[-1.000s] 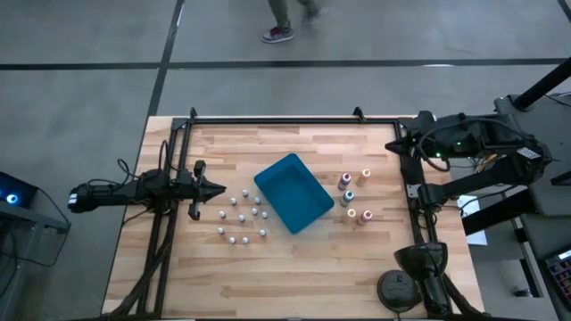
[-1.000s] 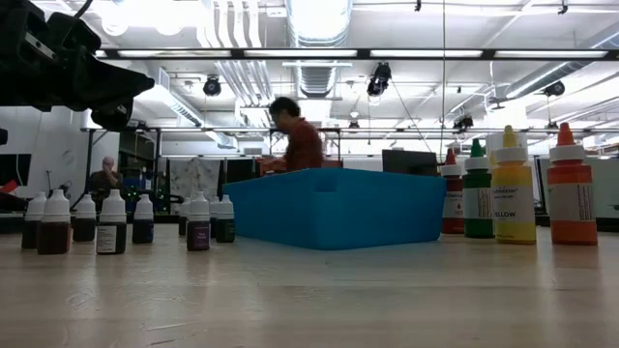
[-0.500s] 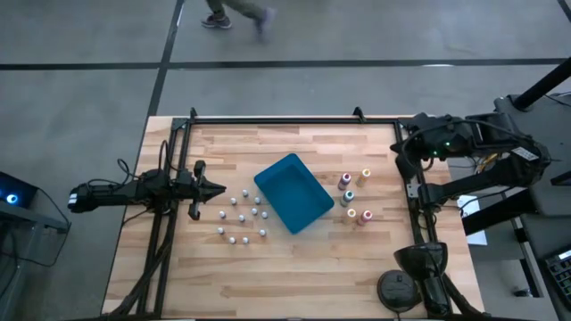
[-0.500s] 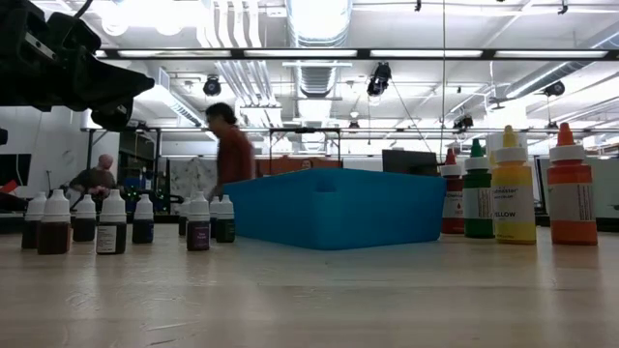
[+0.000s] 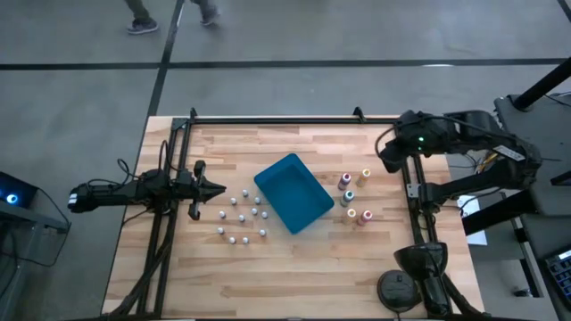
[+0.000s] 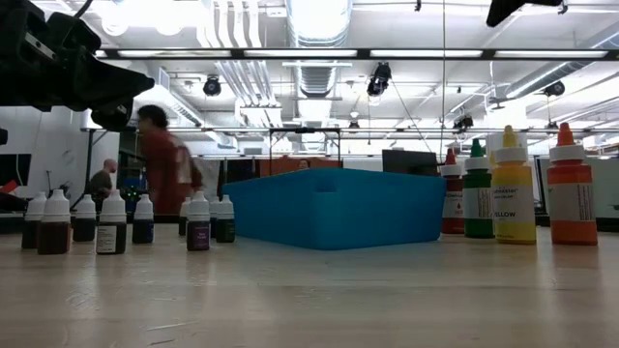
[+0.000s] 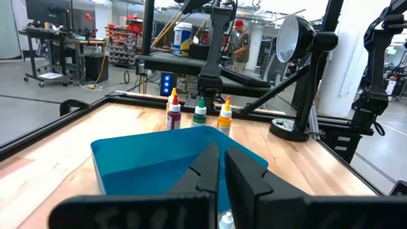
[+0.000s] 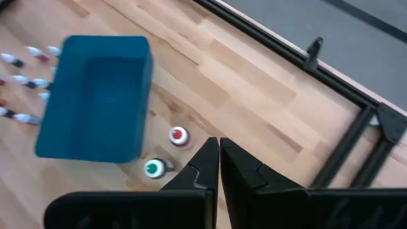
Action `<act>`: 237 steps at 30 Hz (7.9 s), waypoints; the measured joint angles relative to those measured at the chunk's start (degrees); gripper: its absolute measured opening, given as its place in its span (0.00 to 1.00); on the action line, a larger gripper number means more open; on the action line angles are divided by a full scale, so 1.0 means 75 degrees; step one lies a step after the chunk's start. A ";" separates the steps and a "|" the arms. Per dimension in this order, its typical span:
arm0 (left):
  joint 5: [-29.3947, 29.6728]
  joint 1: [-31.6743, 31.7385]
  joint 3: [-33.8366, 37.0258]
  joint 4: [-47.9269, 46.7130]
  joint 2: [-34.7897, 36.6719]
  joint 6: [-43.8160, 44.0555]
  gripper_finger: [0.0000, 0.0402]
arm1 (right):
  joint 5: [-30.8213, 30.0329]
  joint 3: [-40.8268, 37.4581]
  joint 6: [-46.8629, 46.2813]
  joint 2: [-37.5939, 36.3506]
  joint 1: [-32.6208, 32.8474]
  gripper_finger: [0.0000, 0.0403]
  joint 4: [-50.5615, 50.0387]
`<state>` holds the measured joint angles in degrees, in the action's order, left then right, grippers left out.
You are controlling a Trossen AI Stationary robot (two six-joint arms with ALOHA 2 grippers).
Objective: Pick & Place food coloring
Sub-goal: Put the yellow food coloring bottle into the blue bin
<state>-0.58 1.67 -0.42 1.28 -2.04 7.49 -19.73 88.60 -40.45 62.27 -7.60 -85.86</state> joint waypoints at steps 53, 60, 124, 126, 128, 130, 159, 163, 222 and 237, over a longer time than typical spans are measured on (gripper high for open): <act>-0.0001 -0.0001 -0.0001 0.0000 0.0001 0.0000 0.00 | 0.1862 -0.1366 0.5319 0.0826 -0.2240 0.14 -0.0554; 0.0000 0.0000 0.0002 -0.0001 0.0001 0.0000 0.00 | 0.1851 -0.2013 0.6017 0.0826 -0.2238 0.28 -0.0156; 0.0000 0.0000 0.0002 0.0000 0.0000 0.0000 0.00 | 0.2867 -0.4968 0.9215 0.0829 -0.2243 0.51 0.3585; -0.0003 -0.0002 0.0001 -0.0001 0.0001 0.0000 0.00 | 0.2856 -0.5053 0.9212 0.0829 -0.2243 0.51 0.3707; 0.0000 0.0000 -0.0001 -0.0003 0.0003 0.0000 0.00 | 0.2856 -0.5147 0.9193 0.0829 -0.2243 0.51 0.3821; -0.0001 -0.0001 -0.0001 -0.0001 0.0003 0.0000 0.00 | 0.2846 -0.5262 0.9193 0.0826 -0.2243 0.51 0.3887; 0.0000 -0.0003 -0.0001 0.0000 0.0003 0.0000 0.00 | 0.2608 -0.5598 0.9049 0.0823 -0.2240 0.29 0.4169; -0.0001 -0.0003 0.0000 -0.0002 0.0001 0.0000 0.00 | 0.2607 -0.5598 0.9050 0.0820 -0.2240 0.27 0.4169; -0.0002 -0.0001 0.0001 -0.0002 0.0002 0.0000 0.00 | 0.2628 0.1898 0.7018 0.4850 -0.2240 0.26 0.2048; -0.0003 -0.0003 0.0000 -0.0001 0.0002 0.0000 0.00 | 0.2629 0.2656 0.6939 0.5757 -0.2217 0.26 0.2105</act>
<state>-0.60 1.65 -0.42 1.27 -2.03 7.49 -0.01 108.52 11.59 105.45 -24.23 -70.07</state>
